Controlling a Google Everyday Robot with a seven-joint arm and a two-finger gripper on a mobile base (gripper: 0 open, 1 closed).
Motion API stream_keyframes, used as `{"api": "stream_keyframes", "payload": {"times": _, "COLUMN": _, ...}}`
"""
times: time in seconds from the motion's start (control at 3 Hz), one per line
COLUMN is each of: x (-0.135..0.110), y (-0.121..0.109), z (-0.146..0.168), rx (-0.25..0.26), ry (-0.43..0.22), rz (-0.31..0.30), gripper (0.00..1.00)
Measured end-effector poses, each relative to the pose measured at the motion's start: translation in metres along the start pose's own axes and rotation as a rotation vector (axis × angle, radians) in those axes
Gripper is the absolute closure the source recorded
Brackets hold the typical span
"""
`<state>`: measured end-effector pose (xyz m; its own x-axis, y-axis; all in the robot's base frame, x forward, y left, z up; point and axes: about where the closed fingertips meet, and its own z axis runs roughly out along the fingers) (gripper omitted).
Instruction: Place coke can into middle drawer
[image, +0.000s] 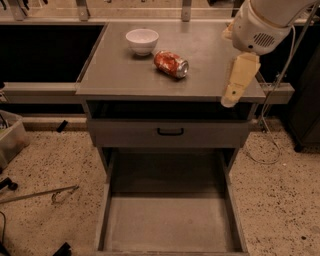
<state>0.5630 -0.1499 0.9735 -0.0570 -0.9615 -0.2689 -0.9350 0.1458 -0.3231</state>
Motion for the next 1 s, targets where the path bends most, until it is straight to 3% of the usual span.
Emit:
{"api": "stream_keyframes", "payload": {"times": 0.67, "x": -0.01, "y": -0.011, "z": 0.011, "rx": 0.014, "ry": -0.015, "rz": 0.002, "gripper": 0.0}}
{"api": "stream_keyframes", "payload": {"times": 1.0, "x": -0.027, "y": -0.048, "z": 0.039, "rx": 0.02, "ry": -0.054, "rz": 0.086, "gripper": 0.0}}
